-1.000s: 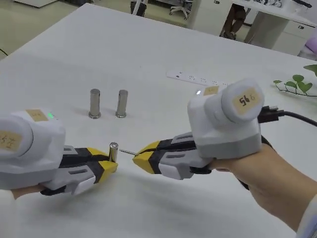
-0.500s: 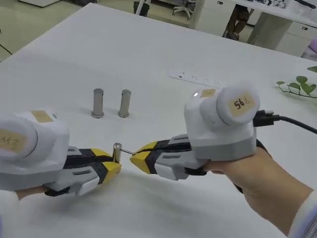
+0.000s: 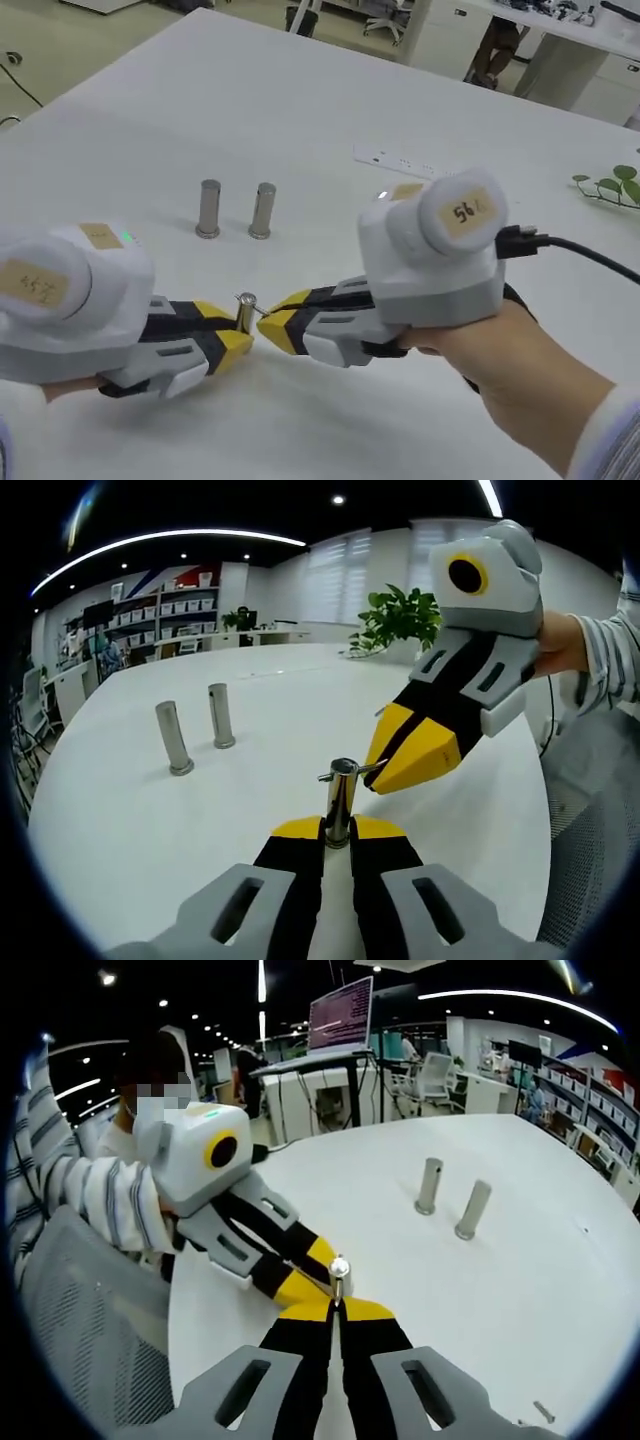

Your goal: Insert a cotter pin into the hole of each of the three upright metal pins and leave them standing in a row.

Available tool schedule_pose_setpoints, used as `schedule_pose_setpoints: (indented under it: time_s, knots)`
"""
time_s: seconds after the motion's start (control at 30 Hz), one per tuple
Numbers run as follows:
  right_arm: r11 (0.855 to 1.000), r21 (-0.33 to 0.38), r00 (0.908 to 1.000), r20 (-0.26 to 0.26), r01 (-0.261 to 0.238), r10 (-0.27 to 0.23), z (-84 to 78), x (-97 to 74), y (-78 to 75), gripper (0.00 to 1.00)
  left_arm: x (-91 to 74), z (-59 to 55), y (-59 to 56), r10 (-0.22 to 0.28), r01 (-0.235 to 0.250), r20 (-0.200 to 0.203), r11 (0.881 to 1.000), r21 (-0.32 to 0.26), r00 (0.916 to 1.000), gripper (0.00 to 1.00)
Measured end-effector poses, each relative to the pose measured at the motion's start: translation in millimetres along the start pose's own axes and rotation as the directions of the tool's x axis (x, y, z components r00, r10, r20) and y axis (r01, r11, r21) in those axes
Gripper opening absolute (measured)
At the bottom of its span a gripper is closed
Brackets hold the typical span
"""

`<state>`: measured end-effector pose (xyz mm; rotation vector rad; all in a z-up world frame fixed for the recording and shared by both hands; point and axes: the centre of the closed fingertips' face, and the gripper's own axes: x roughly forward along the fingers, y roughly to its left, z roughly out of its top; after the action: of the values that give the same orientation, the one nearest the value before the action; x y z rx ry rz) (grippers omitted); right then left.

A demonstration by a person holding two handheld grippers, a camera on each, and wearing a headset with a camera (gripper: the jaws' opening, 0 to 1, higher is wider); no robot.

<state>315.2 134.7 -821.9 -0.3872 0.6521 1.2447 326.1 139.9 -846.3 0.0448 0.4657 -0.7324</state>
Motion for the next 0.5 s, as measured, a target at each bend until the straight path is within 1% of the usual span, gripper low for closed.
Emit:
schedule_pose_setpoints:
  time_s: [0.1, 0.2, 0.33, 0.43, 0.5]
  knots:
    - [1.0, -0.006, 0.9992, -0.026, -0.029, 0.029, -4.7, 0.2, 4.0, 0.06, -0.4, -0.7, -0.7, -0.003, 0.003, 0.003, 1.0, -0.011, 1.0, 0.08]
    - [0.999, -0.022, 0.9992, -0.03, -0.026, 0.025, -6.9, -2.7, 5.6, 0.1, -0.1, -0.7, -0.8, -0.003, 0.003, 0.006, 1.0, -0.021, 1.0, 0.08]
    - [1.0, -0.02, 0.9992, -0.037, -0.013, 0.012, -10.9, -9.5, 3.9, 0.09, 0.2, -0.7, -0.7, -0.002, 0.002, 0.006, 1.0, -0.021, 1.0, 0.08]
    - [1.0, -0.013, 0.9994, -0.036, -0.003, 0.003, -11.3, -14.2, 1.0, 0.09, -0.2, -1.0, -1.1, 0.001, -0.001, 0.003, 1.0, -0.013, 1.0, 0.08]
    - [1.0, -0.017, 0.9994, -0.036, -0.001, 0.0, -10.6, -15.7, -0.7, 0.08, -0.7, -1.3, -1.1, 0.0, 0.0, 0.005, 1.0, -0.018, 1.0, 0.08]
